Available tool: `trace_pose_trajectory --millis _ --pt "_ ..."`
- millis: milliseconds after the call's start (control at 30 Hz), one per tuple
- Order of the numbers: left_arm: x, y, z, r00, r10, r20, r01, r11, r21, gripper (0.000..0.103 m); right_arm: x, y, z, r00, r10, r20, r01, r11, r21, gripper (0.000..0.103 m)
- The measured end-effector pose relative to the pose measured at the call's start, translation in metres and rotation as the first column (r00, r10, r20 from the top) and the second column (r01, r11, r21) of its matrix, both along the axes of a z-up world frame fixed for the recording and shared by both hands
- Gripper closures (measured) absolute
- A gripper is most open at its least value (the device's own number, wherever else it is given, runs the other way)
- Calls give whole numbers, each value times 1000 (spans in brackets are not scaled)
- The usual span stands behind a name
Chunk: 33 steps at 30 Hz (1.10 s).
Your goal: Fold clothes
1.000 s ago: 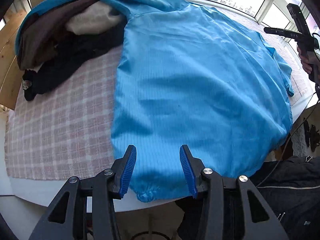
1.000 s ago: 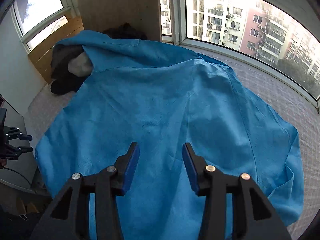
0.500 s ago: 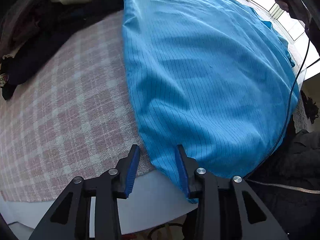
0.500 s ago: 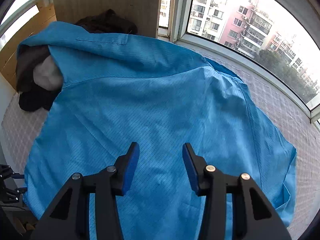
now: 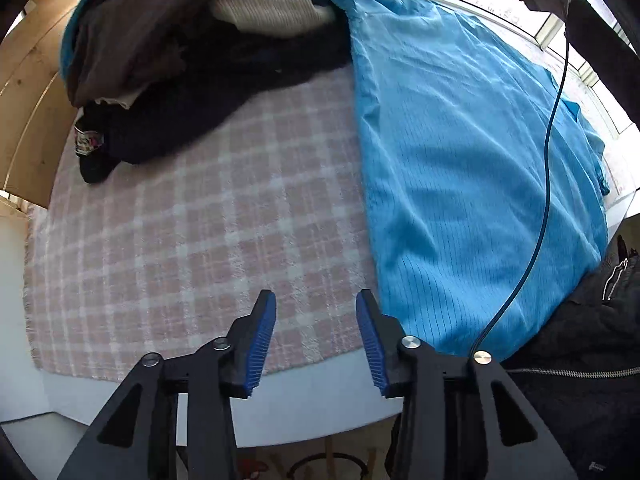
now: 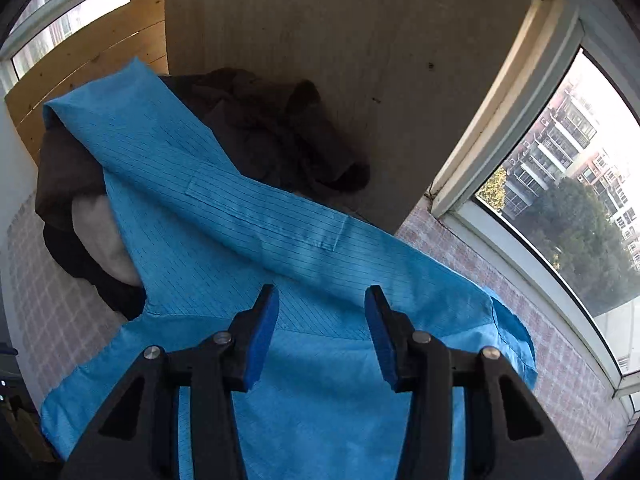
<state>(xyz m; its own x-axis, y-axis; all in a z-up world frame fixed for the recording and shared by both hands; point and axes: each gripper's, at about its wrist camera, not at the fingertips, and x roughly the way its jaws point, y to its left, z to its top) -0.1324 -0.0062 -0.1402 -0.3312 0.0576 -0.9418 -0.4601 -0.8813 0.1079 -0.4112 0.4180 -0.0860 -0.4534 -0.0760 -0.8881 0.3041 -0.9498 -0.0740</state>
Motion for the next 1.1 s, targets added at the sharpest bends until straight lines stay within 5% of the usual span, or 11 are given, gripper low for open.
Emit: trace_pose_trajectory --millis 100,233,600,667,733,900,1100 --pt "-33 -22 26 996 32 -83 -36 998 -57 57 -17 -10 -4 998 5 63 2 994 -108 59" --pt "-78 -51 57 981 60 -184 -83 989 -121 47 -21 -16 -7 999 18 45 -15 997 -72 59" --pt "-223 -126 28 979 -18 -202 -9 991 -131 48 -14 2 -15 987 -144 69 145 989 -23 59" --pt "-230 -126 17 984 -53 -167 31 991 -130 62 -15 1 -15 984 -166 66 167 986 -2 59" --pt "-236 -126 7 988 -87 -130 72 990 -118 94 -17 -2 -16 982 -174 67 173 985 24 59" --pt "-233 -125 10 979 -142 -144 132 988 -78 101 -31 -3 -12 977 -195 87 198 980 -23 59" --pt "-225 -133 73 954 -93 -286 80 995 -56 102 -50 3 -12 938 -319 138 336 935 -117 59"
